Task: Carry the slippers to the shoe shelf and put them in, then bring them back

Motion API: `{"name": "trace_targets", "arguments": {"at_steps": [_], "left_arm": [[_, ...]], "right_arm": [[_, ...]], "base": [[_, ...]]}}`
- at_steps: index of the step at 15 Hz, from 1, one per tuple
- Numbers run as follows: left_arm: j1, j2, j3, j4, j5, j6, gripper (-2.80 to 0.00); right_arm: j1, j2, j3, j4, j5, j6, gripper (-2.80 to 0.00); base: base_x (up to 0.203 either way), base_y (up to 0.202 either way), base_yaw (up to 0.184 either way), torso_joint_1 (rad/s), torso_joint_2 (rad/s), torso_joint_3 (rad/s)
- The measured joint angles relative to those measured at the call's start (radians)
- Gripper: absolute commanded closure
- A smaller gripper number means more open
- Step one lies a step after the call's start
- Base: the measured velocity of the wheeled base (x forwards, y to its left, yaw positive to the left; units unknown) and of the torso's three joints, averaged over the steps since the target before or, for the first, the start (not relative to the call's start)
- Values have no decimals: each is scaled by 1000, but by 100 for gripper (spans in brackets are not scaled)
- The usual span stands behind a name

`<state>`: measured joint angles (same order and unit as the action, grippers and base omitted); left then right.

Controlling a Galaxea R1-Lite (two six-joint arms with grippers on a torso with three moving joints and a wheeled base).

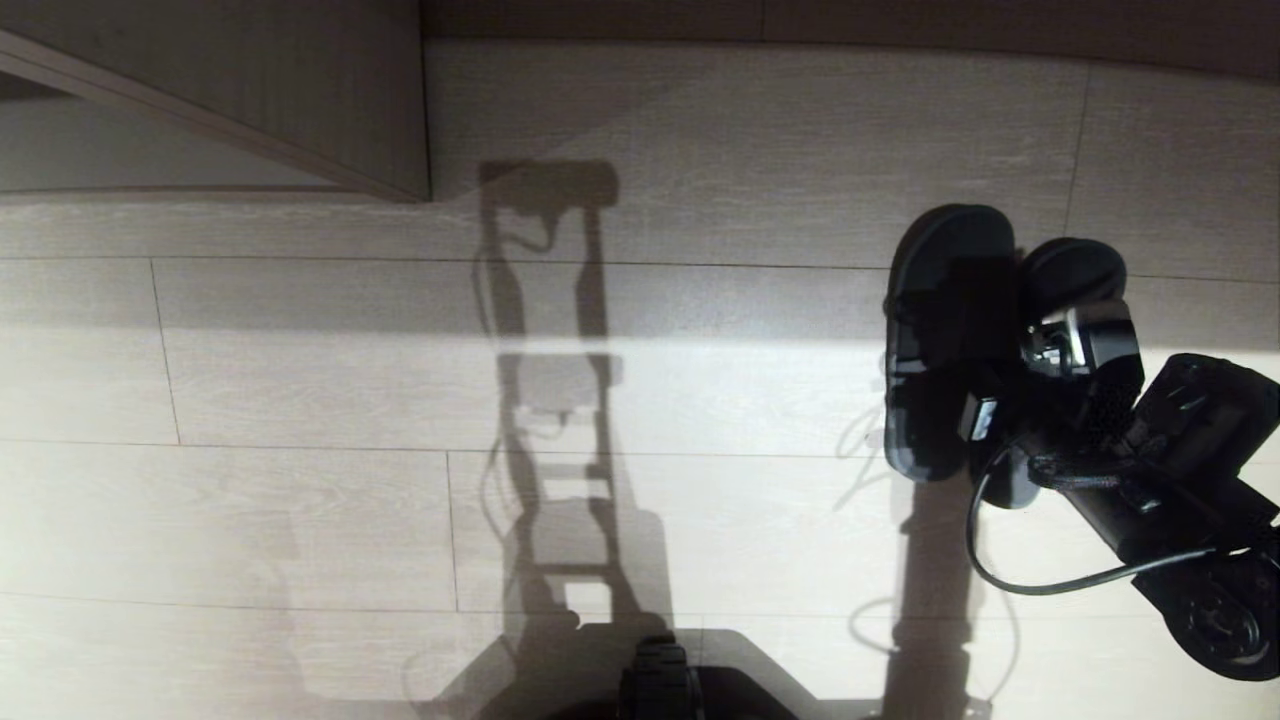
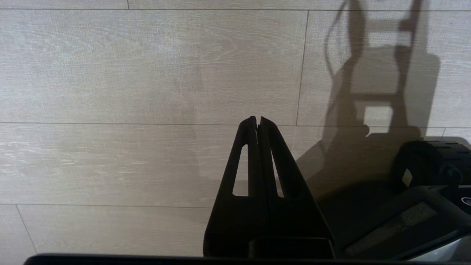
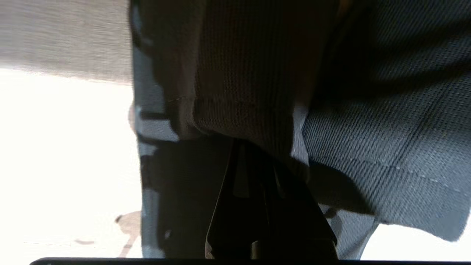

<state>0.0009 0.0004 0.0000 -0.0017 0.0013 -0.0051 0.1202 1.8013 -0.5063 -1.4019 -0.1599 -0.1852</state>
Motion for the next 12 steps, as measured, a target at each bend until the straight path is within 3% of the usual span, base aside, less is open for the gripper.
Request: {"name": "trace_targets", "arguments": {"at_steps": [12], "left_arm": [[0,0,0,0,0,0,0]], "right_arm": [[12,-435,314,74,25,3,0]], "base": [[0,0,0,0,0,0]]}}
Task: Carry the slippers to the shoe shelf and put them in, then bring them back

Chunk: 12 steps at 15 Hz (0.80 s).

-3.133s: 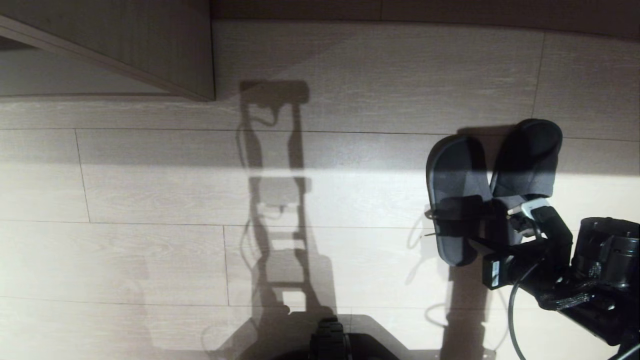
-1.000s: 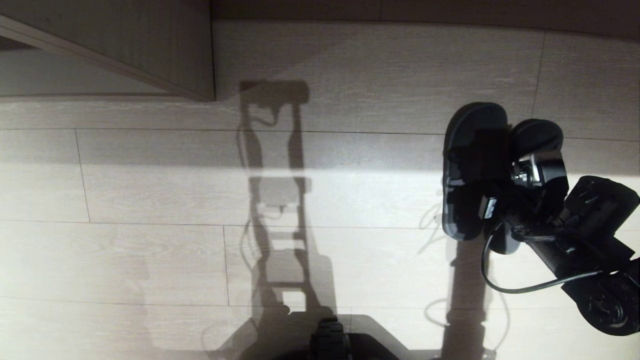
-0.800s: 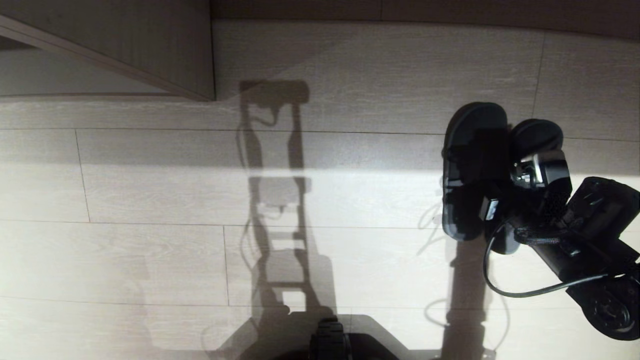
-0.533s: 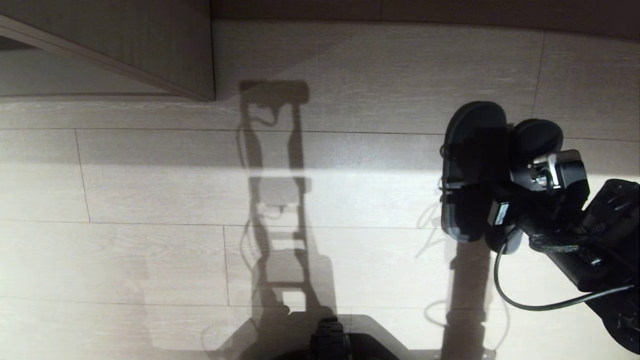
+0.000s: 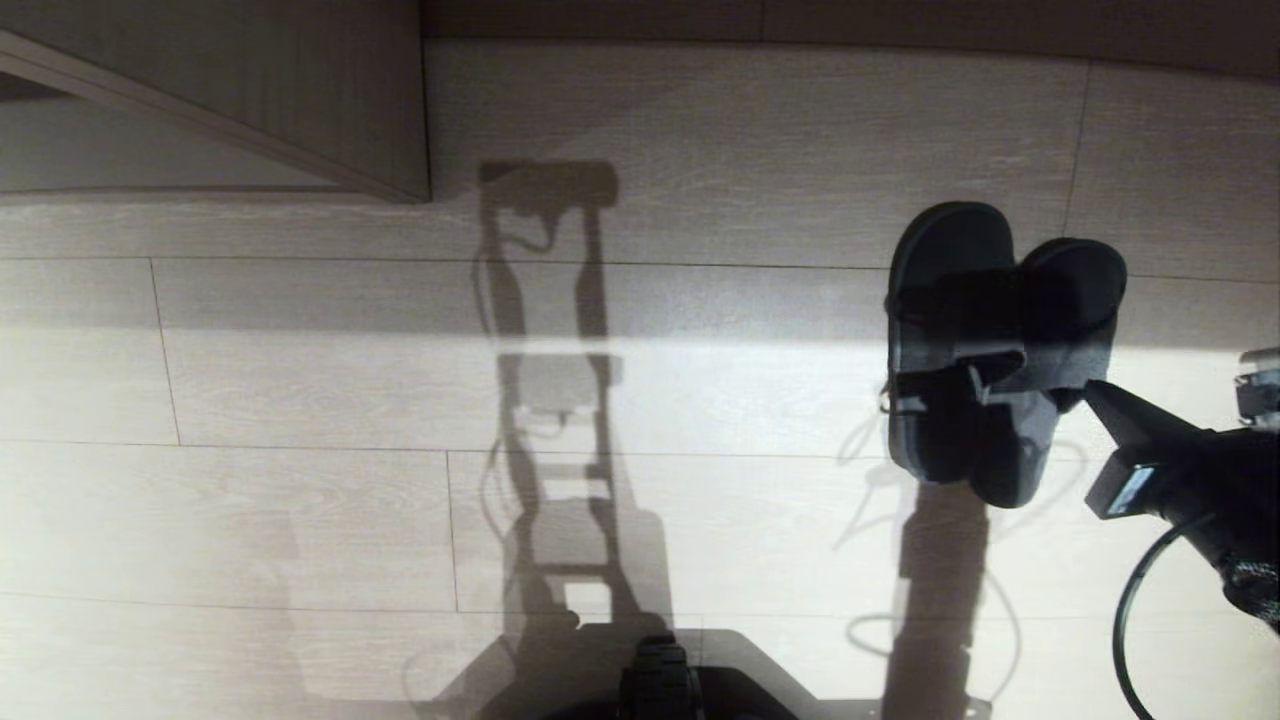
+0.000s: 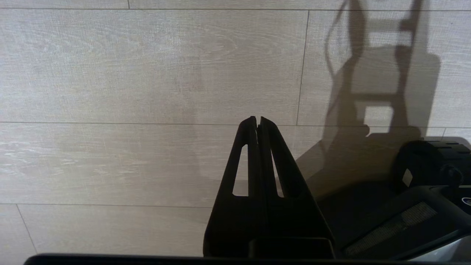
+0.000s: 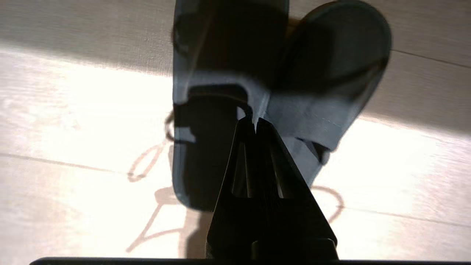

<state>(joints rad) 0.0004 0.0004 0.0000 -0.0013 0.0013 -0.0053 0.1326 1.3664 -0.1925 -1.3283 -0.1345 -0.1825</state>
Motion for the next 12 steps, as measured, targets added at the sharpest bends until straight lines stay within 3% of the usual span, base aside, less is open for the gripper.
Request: {"name": "trace_targets", "arguments": {"at_steps": [5,12], "left_arm": [[0,0,0,0,0,-1,0],[0,0,0,0,0,-1,0]], "right_arm": [[1,-313,71,174,0,4,0],[-37,-930,17,792,38,15,0]], "base": [[0,0,0,0,0,0],[0,0,0,0,0,0]]}}
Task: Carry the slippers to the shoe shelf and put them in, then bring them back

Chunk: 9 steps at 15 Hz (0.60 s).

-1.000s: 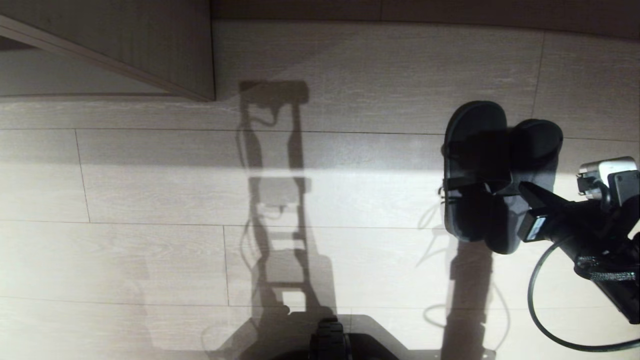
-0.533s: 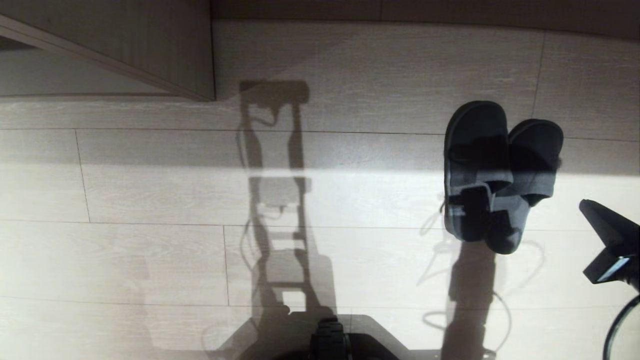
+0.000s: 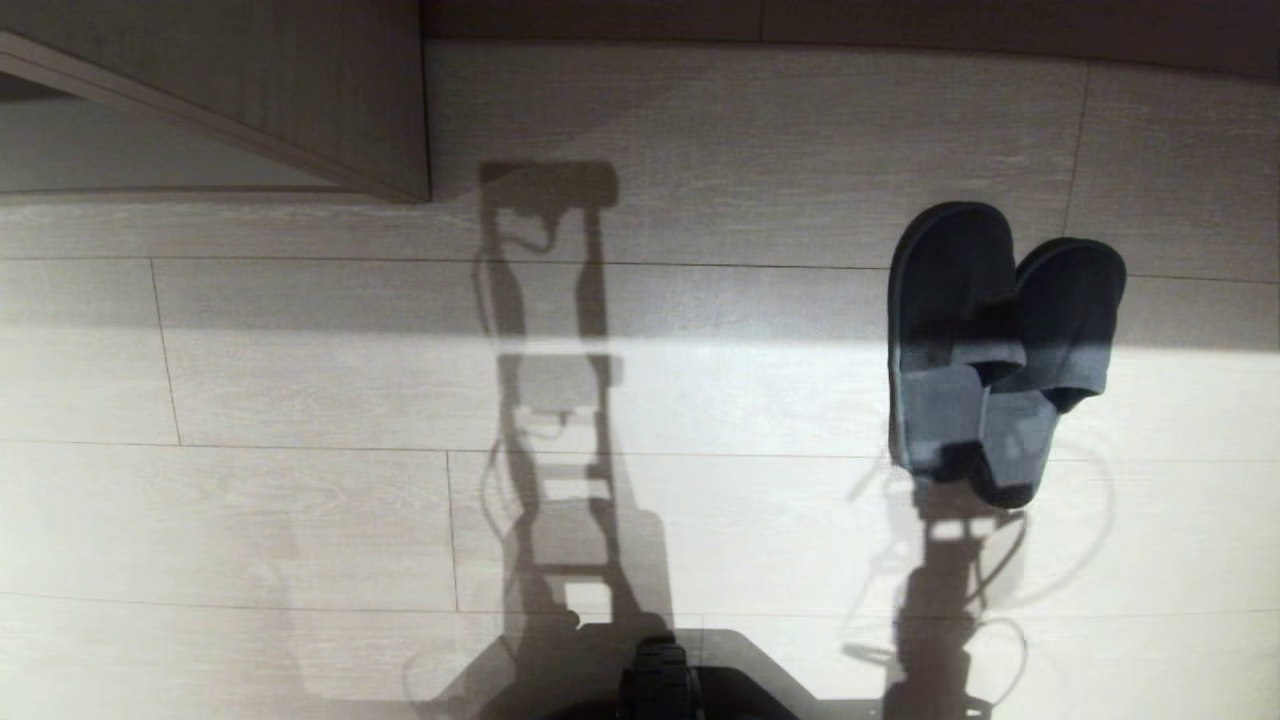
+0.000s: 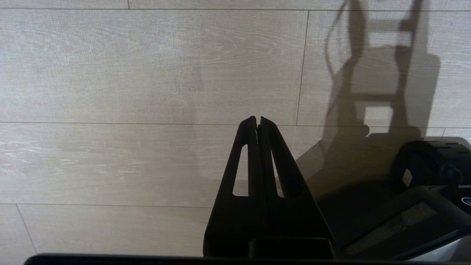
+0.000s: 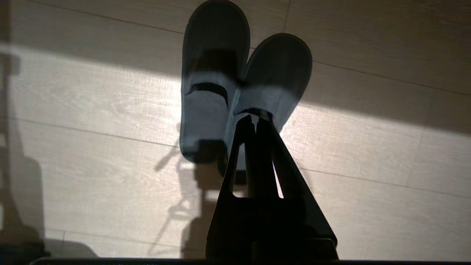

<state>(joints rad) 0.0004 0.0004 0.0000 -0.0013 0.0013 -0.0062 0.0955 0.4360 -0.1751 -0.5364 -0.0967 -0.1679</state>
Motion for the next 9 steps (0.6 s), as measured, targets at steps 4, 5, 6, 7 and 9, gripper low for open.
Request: {"name": "trace_targets", "arguments": {"at_steps": [4,5,6,7,9], "left_arm": [[0,0,0,0,0,-3,0],[0,0,0,0,0,-3,0],[0,0,0,0,0,-3,0],[0,0,0,0,0,-1,0],[0,0,0,0,0,-1,0]], "right_arm": [[-70,-231,48,163,31,44,0],[-77,-280,78,189,33,47,0],[-81,-322,108,227,32,49,0],[-83,-360,140,288,28,54,0],[-84,-404,167,380,31,55,0]], "base": [[0,0,0,0,0,0],[0,0,0,0,0,0],[0,0,0,0,0,0],[0,0,0,0,0,0],[0,0,0,0,0,0]]}}
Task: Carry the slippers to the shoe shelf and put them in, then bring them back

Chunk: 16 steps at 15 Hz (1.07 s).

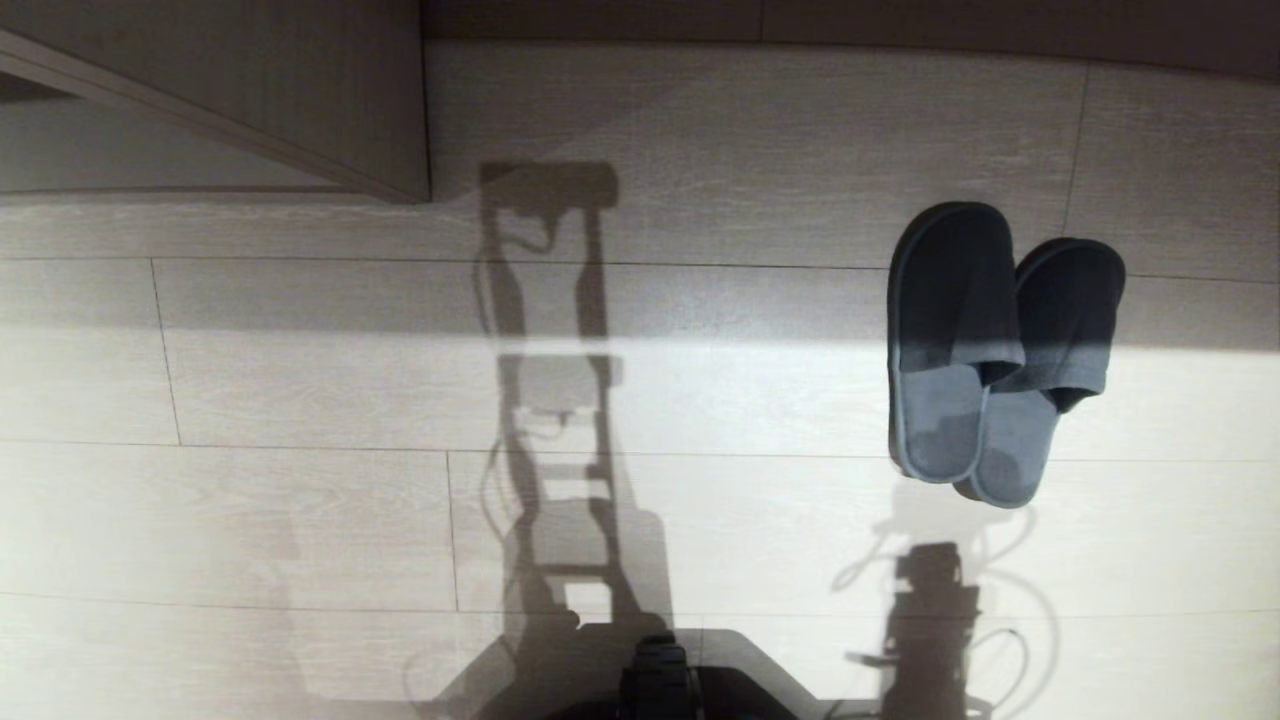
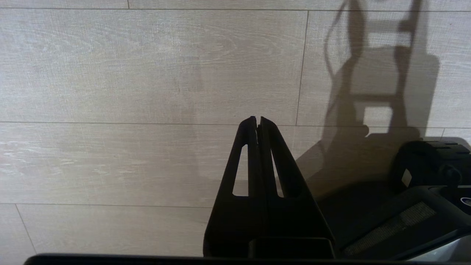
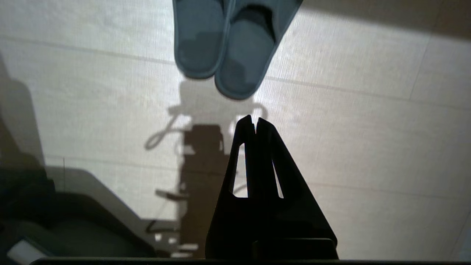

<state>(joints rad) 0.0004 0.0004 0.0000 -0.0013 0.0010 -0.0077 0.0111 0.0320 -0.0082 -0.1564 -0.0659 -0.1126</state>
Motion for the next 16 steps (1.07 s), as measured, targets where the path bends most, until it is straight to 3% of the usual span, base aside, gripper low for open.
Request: {"name": "trace_targets", "arguments": {"at_steps": [5,11,16], "left_arm": [[0,0,0,0,0,-2,0],[0,0,0,0,1,-4,0],[0,-1,0,0,0,-4,0]], "right_arm": [[-1,-32,8,146,75,24,0],[-1,-36,8,149,65,113,0],[-1,-36,8,148,64,117,0]], "base": [[0,0,0,1,1,8],[0,0,0,0,1,180],[0,0,0,2,2,199]]}}
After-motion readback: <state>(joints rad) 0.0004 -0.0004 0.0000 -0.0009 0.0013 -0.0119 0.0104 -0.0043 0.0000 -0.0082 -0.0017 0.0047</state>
